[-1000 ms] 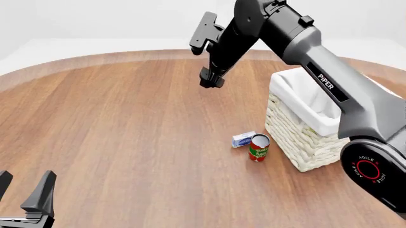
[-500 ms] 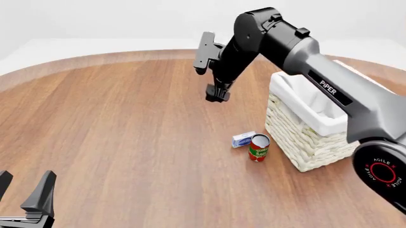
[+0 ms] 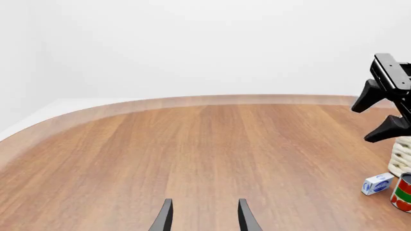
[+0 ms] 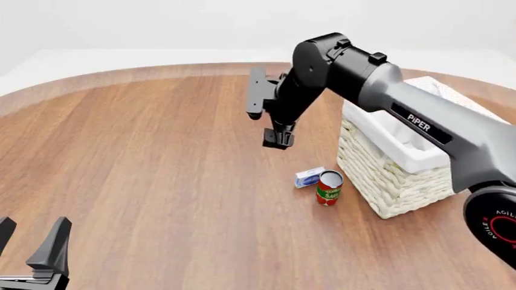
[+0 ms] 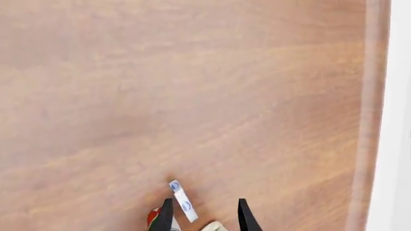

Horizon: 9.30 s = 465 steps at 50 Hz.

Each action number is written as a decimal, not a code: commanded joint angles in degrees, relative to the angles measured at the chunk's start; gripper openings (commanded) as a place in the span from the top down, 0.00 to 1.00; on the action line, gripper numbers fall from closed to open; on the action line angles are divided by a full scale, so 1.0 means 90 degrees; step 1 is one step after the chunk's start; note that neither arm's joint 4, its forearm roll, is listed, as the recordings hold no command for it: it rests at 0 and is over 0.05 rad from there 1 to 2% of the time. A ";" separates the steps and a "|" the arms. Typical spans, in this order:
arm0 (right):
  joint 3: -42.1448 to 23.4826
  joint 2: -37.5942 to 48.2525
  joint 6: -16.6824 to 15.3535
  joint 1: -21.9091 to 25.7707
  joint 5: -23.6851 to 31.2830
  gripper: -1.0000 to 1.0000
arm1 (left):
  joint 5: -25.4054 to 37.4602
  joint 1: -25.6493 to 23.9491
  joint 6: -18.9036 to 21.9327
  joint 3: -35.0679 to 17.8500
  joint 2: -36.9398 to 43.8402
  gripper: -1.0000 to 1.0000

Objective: Pick up the alphabet soup and the cream cheese box, and put them in the basket.

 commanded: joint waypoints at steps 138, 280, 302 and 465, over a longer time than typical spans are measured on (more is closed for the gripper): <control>0.1906 0.0623 -0.2300 -0.0762 -0.1389 0.00 | 0.0000 0.0000 0.0000 0.0000 0.0000 0.00; 0.1333 0.1481 -0.1825 -0.0902 -0.0792 0.00 | 0.0000 0.0000 0.0000 0.0000 0.0000 0.00; 0.1147 0.1662 -0.1768 -0.0925 -0.0649 0.00 | 0.0000 0.0000 0.0000 0.0000 0.0000 0.00; -0.0315 -0.0737 -0.1064 -0.1062 -0.0916 1.00 | 0.0000 0.0000 0.0000 0.0000 0.0000 0.00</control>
